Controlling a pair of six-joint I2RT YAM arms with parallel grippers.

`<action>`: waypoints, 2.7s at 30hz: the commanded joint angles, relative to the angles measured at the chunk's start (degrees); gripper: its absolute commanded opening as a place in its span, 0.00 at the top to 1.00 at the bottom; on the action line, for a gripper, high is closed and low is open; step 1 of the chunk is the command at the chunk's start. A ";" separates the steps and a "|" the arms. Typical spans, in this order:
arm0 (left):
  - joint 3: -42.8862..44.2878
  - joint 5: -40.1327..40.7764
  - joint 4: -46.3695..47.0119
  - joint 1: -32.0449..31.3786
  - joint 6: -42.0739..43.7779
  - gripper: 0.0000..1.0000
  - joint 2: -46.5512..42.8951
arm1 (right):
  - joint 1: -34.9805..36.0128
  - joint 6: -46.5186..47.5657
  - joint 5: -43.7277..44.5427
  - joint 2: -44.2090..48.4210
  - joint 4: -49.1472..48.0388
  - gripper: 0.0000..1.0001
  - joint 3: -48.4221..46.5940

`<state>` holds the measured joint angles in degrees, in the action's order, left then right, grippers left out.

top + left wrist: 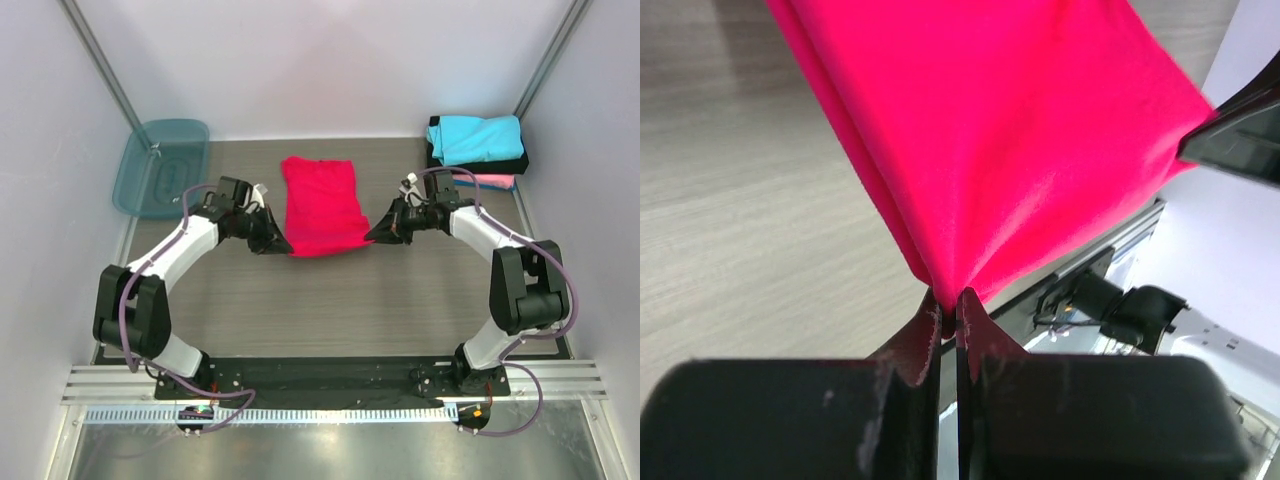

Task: Fold and stack the t-shirts
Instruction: Fold the tshirt, then neatly place the folded tshirt to the corner

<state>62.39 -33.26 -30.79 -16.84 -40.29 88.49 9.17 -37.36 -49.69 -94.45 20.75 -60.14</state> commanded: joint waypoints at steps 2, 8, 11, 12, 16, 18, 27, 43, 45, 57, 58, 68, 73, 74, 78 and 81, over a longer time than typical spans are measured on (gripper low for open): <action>-1.57 1.70 -2.17 -0.03 2.32 1.00 -5.51 | 0.32 2.12 -0.06 4.72 0.96 0.99 -0.94; -3.41 3.54 0.46 0.58 1.80 1.00 -7.45 | 1.37 2.91 0.91 1.48 -1.24 0.99 -2.96; -2.89 3.64 0.99 2.25 1.62 1.00 -7.36 | 1.64 3.35 0.82 -0.55 -1.51 0.99 -6.12; -2.37 3.72 1.25 3.38 1.53 1.00 -7.19 | 1.82 3.61 0.82 -1.95 -1.51 0.99 -8.22; 0.18 3.64 4.15 5.94 0.57 1.00 -4.57 | 1.82 3.96 1.00 -5.55 -2.99 0.99 -13.24; 1.67 3.37 6.17 6.99 0.57 1.00 -2.81 | 1.82 4.49 1.26 -7.14 -3.44 0.99 -16.04; 19.33 1.96 9.87 7.70 3.99 1.00 14.40 | 1.82 6.25 2.67 -18.12 -6.16 0.99 -29.31; 54.12 8.29 10.48 7.79 14.71 1.00 42.00 | 0.50 7.66 6.62 -42.90 -8.97 0.98 -59.65; 56.60 9.34 11.09 7.70 15.33 1.00 44.22 | 0.50 8.10 7.32 -44.84 -9.50 0.97 -62.98; 64.88 21.12 17.34 7.26 17.35 0.52 46.19 | -1.08 12.31 11.11 -45.85 -11.17 0.39 -66.62; 63.92 21.21 16.73 7.26 17.61 0.50 44.59 | -1.43 12.58 10.50 -44.60 -11.17 0.38 -64.95; 45.63 2.46 8.47 6.47 20.25 0.52 33.59 | -4.16 12.67 1.71 -44.05 -7.13 0.27 -55.96; 40.72 -13.39 9.16 4.98 18.77 0.57 33.77 | -4.34 8.73 -2.51 -48.10 -10.29 0.01 -57.55; 40.01 -14.28 9.69 4.71 17.54 0.56 34.12 | -4.42 7.84 -2.95 -49.23 -11.60 0.00 -57.72; 39.04 -16.23 10.04 3.39 17.44 0.55 36.22 | -4.34 4.15 -3.39 -51.18 -14.51 0.00 -57.55; 39.91 -16.93 10.57 3.13 16.91 0.56 38.59 | -3.81 2.74 -3.92 -53.02 -15.57 0.00 -57.55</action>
<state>101.34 -45.34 -21.28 -13.58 -22.48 125.40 4.78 -31.90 -52.27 -146.06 8.40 -116.46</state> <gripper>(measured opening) 0.443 0.996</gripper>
